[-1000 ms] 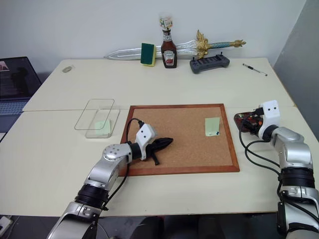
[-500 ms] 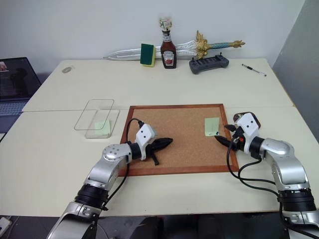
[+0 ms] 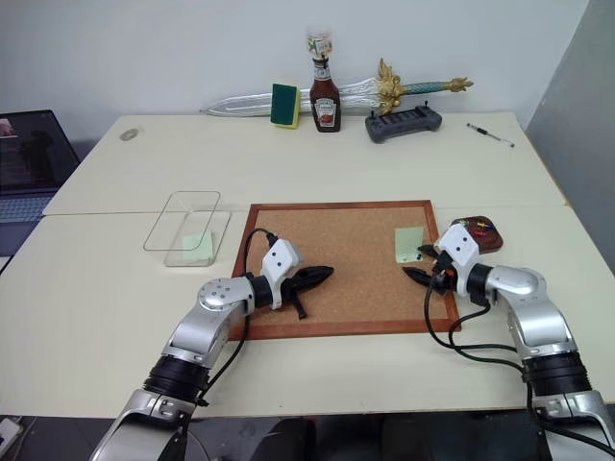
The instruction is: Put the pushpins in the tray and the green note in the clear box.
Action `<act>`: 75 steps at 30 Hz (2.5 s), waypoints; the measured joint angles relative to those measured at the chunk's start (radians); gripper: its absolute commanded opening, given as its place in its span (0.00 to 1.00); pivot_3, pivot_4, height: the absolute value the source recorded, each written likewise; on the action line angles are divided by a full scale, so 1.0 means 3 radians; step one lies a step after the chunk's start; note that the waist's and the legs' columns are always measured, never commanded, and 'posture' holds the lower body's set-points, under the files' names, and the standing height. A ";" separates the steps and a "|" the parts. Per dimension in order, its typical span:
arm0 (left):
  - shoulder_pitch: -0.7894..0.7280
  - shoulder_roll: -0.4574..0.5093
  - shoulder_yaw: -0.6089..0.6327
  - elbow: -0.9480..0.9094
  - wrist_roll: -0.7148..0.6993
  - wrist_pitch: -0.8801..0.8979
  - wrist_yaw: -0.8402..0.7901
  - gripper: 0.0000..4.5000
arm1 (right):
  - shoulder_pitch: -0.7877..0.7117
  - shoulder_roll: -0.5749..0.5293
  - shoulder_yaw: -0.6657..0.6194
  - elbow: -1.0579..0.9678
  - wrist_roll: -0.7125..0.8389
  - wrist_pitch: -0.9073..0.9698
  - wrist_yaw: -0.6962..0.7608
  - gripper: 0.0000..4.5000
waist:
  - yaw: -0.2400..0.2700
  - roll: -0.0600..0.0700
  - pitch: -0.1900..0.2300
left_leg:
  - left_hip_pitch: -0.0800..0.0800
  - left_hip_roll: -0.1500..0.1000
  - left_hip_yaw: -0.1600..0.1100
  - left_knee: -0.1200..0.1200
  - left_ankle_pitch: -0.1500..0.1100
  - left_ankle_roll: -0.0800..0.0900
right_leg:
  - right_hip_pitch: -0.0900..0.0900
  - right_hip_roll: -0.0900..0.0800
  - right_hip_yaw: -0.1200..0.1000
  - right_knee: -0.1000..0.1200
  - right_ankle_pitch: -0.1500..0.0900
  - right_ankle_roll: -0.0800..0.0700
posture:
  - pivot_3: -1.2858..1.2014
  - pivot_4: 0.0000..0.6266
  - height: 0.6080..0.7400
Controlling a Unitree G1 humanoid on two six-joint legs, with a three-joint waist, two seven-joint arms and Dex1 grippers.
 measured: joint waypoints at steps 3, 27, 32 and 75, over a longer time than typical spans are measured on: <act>0.0005 0.0001 0.0000 -0.0005 0.0000 0.0000 0.0000 0.00 | -0.0030 0.0014 0.0028 0.0121 -0.0022 -0.0070 0.0018 0.34 | 0.0000 0.0000 0.0000 | 0.0000 0.0000 0.0000 0.0000 0.0000 0.0000 | 0.0000 0.0000 0.0000 0.0000 0.0000 0.0000 | 0.52 0.24 1.00; 0.0080 0.0010 0.0000 -0.0075 0.0002 0.0002 0.0001 0.00 | -0.0101 0.0018 -0.0065 0.0210 0.0025 -0.0177 0.0036 0.01 | -0.0002 0.0000 0.0000 | 0.0000 0.0000 0.0000 -0.0001 0.0000 0.0000 | -0.0001 0.0000 0.0000 0.0000 0.0000 0.0000 | 0.52 0.24 1.00; 0.0083 0.0008 0.0000 -0.0077 0.0002 0.0002 0.0003 0.00 | -0.0102 0.0024 -0.0089 0.0083 0.0119 -0.0102 0.0034 0.01 | -0.0002 0.0000 0.0000 | 0.0000 0.0000 0.0000 -0.0001 0.0000 0.0000 | -0.0001 0.0000 0.0000 0.0000 0.0000 0.0000 | 0.52 0.24 1.00; 0.0098 0.0005 0.0000 -0.0093 0.0006 0.0005 0.0009 0.00 | -0.0222 -0.0013 0.0063 0.0470 -0.0380 -0.0384 -0.0001 0.00 | -0.0001 0.0000 0.0000 | 0.0000 0.0000 0.0000 0.0000 0.0000 0.0000 | -0.0001 0.0000 0.0001 0.0000 0.0000 0.0000 | 0.52 0.24 1.00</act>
